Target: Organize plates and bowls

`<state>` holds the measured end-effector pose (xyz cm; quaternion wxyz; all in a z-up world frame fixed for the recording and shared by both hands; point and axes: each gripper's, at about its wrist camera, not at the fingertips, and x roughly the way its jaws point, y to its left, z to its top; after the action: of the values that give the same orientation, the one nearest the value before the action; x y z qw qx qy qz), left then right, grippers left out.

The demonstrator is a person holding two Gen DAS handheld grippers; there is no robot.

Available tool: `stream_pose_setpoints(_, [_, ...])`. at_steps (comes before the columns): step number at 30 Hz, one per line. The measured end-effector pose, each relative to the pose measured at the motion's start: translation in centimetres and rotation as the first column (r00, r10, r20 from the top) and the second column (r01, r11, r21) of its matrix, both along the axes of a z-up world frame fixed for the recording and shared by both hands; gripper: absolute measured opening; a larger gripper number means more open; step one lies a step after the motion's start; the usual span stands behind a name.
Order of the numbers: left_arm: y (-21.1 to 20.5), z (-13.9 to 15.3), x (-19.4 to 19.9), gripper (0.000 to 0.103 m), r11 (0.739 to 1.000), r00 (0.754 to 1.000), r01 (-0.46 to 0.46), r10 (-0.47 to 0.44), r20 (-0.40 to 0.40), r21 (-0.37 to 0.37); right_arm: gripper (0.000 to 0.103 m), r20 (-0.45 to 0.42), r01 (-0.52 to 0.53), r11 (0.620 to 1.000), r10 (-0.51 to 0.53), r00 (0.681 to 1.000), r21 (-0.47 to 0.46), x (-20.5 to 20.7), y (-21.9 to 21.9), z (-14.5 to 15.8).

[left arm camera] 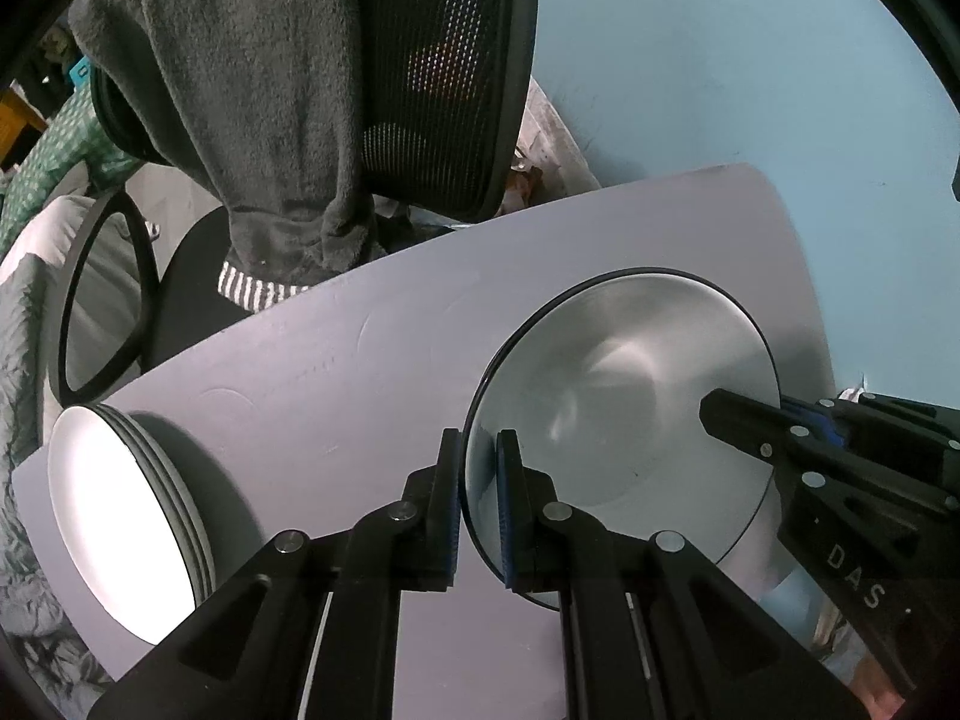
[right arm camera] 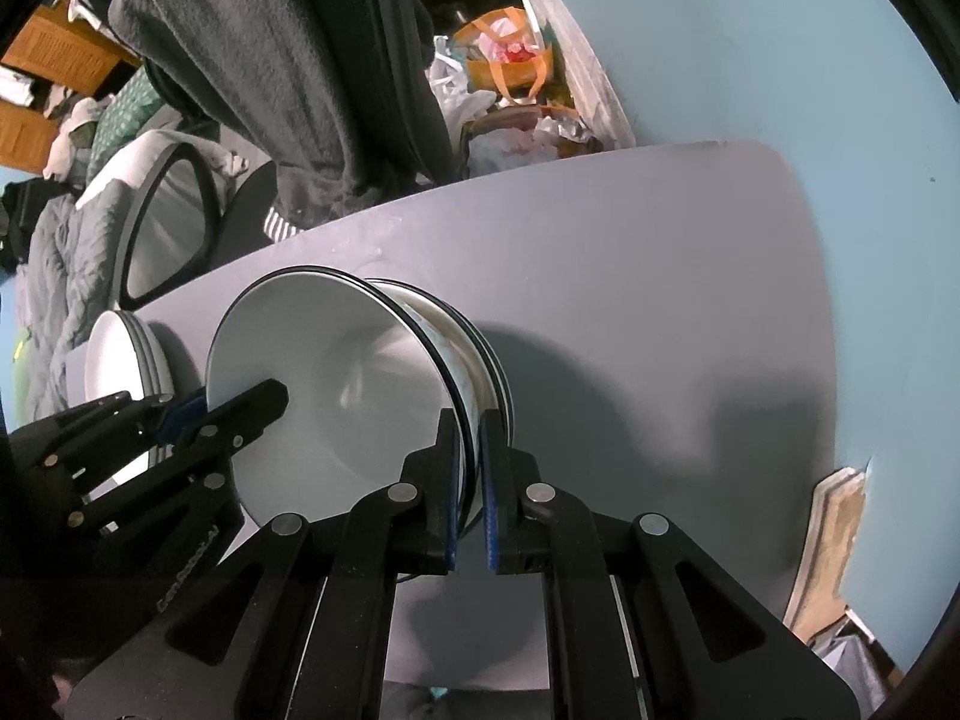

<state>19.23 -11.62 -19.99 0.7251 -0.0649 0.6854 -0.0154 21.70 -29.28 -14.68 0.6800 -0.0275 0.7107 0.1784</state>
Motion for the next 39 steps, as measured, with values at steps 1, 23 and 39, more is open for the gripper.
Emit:
stream_pose_setpoints(1, [0.0,0.0,0.0,0.009,1.000,1.000,-0.003,0.003,-0.003,-0.002,0.007,-0.001,-0.002,1.000,0.002,1.000,-0.001,0.0,0.0,0.0])
stream_pose_setpoints(23, [1.0,4.1,-1.6,0.028,0.999,0.994,-0.033,0.032,0.103,0.008,0.040,0.142,0.027,0.999,-0.022,0.990,-0.037,-0.4,-0.7,4.0])
stream_pose_setpoints(39, [3.2,11.6,-5.4,0.048,0.996,0.961,-0.090,0.094,0.259,-0.025,0.050,0.278,-0.002,1.000,0.000,0.961,0.007,-2.9,0.4,10.1])
